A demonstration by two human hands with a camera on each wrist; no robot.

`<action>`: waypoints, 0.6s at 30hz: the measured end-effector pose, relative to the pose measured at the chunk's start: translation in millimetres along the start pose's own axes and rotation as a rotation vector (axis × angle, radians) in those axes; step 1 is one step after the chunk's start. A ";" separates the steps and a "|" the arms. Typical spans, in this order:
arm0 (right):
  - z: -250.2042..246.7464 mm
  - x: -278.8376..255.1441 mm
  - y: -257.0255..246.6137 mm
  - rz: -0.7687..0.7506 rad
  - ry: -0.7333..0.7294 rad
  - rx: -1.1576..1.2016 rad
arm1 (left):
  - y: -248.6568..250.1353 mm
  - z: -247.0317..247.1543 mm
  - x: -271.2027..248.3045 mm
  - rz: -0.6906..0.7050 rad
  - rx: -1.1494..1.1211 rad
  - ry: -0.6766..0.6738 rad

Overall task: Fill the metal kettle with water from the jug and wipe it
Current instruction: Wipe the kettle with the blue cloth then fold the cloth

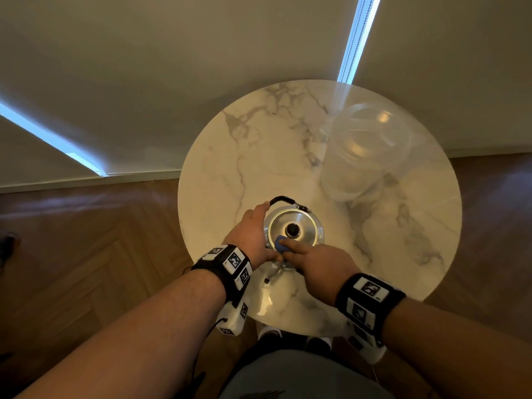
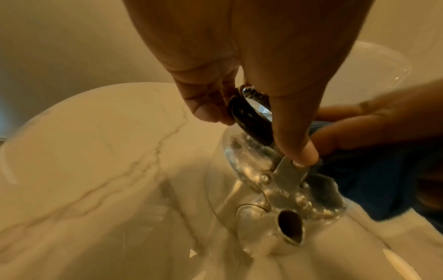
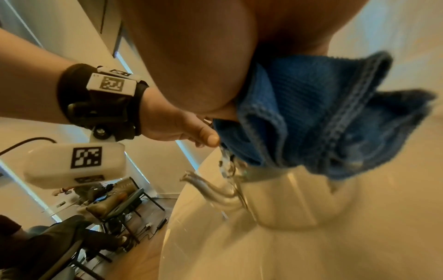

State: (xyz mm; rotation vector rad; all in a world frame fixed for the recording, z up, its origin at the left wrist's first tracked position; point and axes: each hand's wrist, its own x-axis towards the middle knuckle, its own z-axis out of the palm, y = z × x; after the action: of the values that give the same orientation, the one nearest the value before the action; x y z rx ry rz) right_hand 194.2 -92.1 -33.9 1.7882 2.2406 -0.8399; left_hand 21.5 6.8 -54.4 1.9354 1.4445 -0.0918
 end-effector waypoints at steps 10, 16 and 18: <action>-19.8 15.3 -9.1 -0.057 -0.096 -0.172 | 2.5 -0.5 -2.9 -0.011 0.006 0.011; -16.2 25.7 -20.0 -0.016 -0.037 -0.121 | 5.3 -0.6 -3.3 -0.015 0.016 0.013; -9.1 12.2 -10.1 -0.037 -0.041 -0.088 | 4.7 -0.8 -4.4 -0.010 0.026 0.020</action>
State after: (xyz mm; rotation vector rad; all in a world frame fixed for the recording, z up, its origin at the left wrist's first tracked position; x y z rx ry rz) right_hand 183.4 -78.4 -28.5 1.6809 2.2539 -0.7649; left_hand 23.6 3.1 -49.5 1.9553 1.4721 -0.0965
